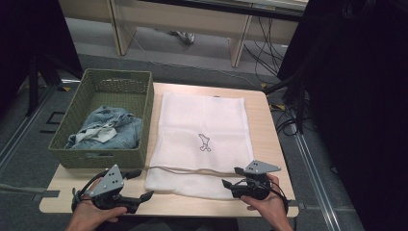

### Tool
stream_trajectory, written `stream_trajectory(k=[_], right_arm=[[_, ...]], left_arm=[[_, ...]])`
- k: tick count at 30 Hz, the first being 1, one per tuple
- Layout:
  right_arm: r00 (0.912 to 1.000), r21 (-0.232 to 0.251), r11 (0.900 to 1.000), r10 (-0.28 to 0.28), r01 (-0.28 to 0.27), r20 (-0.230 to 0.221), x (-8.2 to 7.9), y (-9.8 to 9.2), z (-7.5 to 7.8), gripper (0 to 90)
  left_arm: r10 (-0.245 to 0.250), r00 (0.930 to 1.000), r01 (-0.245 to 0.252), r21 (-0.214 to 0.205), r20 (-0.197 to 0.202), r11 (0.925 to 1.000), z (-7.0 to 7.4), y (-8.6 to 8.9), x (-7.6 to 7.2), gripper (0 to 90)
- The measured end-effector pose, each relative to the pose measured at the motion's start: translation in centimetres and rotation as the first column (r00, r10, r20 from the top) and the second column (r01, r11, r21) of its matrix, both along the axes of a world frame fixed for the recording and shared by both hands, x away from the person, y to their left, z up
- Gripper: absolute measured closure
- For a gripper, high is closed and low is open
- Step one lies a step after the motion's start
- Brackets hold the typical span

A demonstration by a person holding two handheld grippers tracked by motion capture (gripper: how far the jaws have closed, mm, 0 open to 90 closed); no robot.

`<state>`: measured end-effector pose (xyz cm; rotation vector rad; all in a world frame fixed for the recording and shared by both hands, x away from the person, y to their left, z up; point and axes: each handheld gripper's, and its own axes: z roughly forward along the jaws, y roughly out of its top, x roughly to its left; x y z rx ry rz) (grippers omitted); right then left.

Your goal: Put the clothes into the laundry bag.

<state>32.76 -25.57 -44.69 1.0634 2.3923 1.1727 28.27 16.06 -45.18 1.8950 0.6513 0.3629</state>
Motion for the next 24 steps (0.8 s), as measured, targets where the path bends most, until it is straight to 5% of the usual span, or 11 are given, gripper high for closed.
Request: stream_trajectory(k=[2, 14, 24], right_arm=[[1.0000, 0.002, 1.0000, 0.001, -0.001, -0.005, 0.00, 0.04, -0.05, 33.4], [0.9982, -0.014, 0.9982, 0.058, -0.058, 0.015, 0.17, 0.01, -0.07, 37.6], [0.9985, -0.046, 0.9979, 0.047, -0.045, 0.030, 0.32, 0.09, -0.12, 38.0]], left_arm=[[0.011, 0.9996, -0.011, -0.009, -0.026, 0.9999, -0.14, -0.10, -0.10, 21.6], [-0.006, 0.9997, 0.006, 0.023, -0.023, 0.9997, -0.07, -0.08, 0.09, 21.4], [-0.002, 0.9994, 0.003, 0.038, -0.036, 0.9993, -0.01, -0.19, 0.01, 21.9]])
